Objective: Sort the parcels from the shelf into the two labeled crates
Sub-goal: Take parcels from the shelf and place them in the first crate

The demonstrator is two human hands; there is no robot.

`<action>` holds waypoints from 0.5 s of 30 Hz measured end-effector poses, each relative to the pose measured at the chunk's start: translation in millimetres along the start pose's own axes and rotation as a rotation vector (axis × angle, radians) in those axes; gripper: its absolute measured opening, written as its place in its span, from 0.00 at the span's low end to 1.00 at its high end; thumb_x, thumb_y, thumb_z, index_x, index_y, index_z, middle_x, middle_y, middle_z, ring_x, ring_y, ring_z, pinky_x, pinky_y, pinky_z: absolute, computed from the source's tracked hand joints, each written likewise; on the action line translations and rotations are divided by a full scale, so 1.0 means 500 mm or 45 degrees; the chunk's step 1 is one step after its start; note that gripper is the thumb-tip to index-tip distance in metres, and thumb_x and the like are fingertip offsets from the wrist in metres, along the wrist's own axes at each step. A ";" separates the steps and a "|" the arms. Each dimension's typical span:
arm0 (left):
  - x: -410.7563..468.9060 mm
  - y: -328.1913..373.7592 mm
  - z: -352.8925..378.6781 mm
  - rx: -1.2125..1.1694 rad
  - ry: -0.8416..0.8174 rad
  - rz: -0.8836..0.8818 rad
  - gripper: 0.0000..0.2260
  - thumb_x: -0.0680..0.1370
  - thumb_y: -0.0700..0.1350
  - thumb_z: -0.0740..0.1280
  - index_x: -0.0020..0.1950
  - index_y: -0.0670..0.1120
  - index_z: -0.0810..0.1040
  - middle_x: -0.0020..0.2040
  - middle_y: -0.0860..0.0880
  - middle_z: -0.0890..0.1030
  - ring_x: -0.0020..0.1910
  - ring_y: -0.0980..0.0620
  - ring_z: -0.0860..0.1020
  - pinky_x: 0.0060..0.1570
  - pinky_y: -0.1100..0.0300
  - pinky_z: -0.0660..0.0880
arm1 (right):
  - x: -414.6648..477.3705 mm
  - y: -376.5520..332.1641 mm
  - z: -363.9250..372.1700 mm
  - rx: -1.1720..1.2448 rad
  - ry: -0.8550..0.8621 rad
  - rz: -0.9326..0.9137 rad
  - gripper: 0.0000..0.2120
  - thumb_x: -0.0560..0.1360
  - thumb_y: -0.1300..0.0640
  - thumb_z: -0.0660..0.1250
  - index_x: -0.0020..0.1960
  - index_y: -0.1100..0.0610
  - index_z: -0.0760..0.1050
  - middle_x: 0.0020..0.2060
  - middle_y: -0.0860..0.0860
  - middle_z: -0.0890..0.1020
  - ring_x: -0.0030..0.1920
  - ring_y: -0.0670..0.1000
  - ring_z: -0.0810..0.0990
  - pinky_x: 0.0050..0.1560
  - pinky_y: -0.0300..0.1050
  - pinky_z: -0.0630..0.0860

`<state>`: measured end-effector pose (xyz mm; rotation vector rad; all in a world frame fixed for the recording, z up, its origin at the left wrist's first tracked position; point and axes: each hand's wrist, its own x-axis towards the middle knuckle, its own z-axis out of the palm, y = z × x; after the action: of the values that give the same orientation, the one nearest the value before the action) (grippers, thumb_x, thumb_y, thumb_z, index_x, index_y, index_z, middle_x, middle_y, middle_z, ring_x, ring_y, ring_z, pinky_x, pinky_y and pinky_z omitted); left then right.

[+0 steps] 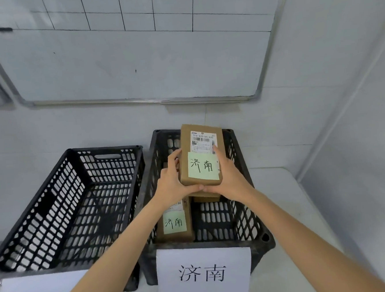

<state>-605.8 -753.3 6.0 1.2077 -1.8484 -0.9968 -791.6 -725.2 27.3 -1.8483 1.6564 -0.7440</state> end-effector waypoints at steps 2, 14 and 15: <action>0.009 -0.020 0.004 0.040 -0.009 -0.016 0.52 0.58 0.63 0.76 0.75 0.57 0.52 0.70 0.53 0.71 0.72 0.48 0.65 0.69 0.40 0.64 | 0.009 0.019 0.017 -0.014 -0.036 0.012 0.59 0.68 0.48 0.78 0.80 0.49 0.36 0.77 0.55 0.58 0.74 0.53 0.62 0.73 0.57 0.63; 0.040 -0.134 -0.005 0.361 -0.344 -0.115 0.40 0.71 0.62 0.71 0.76 0.60 0.51 0.75 0.52 0.65 0.72 0.46 0.64 0.67 0.42 0.63 | 0.015 0.134 0.089 -0.099 -0.246 0.233 0.57 0.71 0.51 0.76 0.78 0.43 0.32 0.78 0.54 0.51 0.76 0.55 0.56 0.75 0.57 0.60; 0.042 -0.137 -0.010 0.392 -0.344 -0.132 0.39 0.72 0.63 0.69 0.76 0.60 0.51 0.75 0.51 0.66 0.71 0.46 0.64 0.68 0.39 0.62 | 0.012 0.145 0.095 -0.121 -0.264 0.260 0.57 0.72 0.51 0.76 0.78 0.43 0.32 0.78 0.54 0.51 0.76 0.55 0.56 0.75 0.57 0.60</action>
<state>-581.0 -792.6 -48.7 1.4167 -2.2325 -0.9963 -807.3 -736.7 -57.4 -1.7208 1.7354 -0.3812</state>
